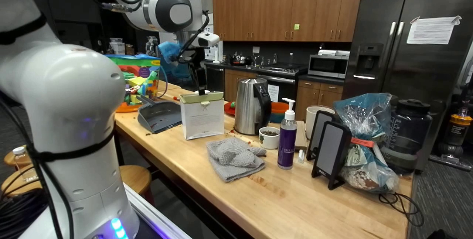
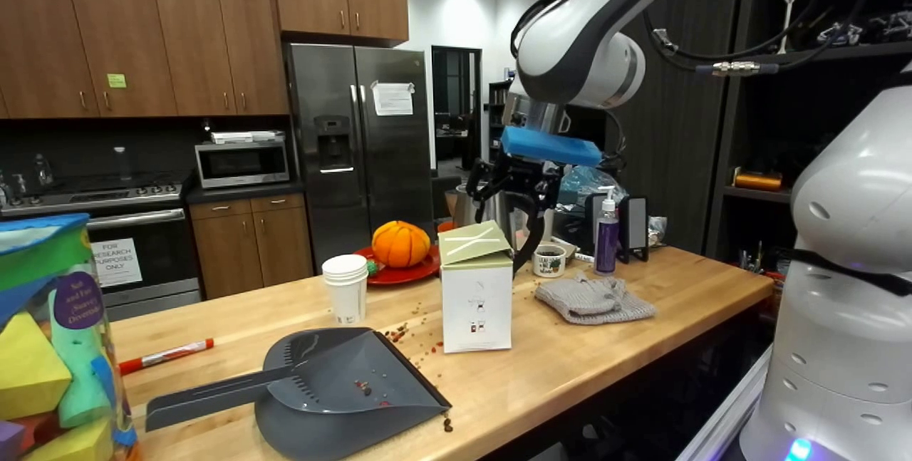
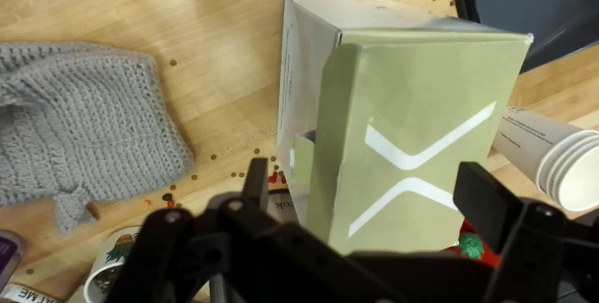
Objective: Open the box
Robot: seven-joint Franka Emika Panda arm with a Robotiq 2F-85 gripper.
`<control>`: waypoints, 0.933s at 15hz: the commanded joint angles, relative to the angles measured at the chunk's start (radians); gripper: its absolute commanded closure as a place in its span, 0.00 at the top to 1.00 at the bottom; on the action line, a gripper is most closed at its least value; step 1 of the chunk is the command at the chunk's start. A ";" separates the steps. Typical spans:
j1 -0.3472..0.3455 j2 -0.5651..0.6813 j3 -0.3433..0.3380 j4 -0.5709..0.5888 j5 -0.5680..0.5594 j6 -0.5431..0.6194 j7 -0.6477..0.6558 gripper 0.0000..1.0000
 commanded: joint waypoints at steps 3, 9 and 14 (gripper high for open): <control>0.037 0.052 -0.069 0.008 0.110 0.090 -0.107 1.00; 0.059 0.080 -0.104 0.013 0.161 0.133 -0.179 1.00; 0.102 0.122 -0.151 0.027 0.226 0.154 -0.285 1.00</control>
